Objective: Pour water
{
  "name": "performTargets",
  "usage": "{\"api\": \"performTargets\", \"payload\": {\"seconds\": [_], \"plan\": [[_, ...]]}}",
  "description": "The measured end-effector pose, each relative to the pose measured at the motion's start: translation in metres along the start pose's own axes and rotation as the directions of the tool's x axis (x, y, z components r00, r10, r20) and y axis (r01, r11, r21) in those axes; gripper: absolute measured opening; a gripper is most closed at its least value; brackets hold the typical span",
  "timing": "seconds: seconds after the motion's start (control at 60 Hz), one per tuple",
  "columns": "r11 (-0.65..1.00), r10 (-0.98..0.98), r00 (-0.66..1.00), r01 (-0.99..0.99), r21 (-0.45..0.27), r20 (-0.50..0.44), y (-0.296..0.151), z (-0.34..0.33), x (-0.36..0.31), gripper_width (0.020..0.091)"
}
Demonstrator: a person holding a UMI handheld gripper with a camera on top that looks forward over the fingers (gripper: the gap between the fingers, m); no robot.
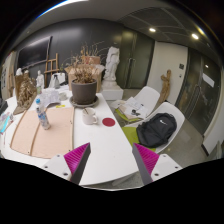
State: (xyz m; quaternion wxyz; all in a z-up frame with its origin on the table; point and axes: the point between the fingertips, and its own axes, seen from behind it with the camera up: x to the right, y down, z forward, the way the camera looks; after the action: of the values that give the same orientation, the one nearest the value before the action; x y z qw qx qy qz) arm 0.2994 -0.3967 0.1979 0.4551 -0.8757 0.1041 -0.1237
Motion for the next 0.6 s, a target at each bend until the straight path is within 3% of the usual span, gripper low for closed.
{"api": "performTargets", "payload": {"seconds": [0.167,0.3,0.6], "plan": [[0.999,-0.043,0.995,0.044,-0.008,0.089,0.004,0.010,-0.056,0.0857],[0.997,-0.081,0.980,0.082,-0.003,0.180,0.009,0.023,-0.145,0.0857],[0.986,-0.119,0.941,0.075,0.150,0.316,-0.023,0.099,-0.332,0.0862]]}}
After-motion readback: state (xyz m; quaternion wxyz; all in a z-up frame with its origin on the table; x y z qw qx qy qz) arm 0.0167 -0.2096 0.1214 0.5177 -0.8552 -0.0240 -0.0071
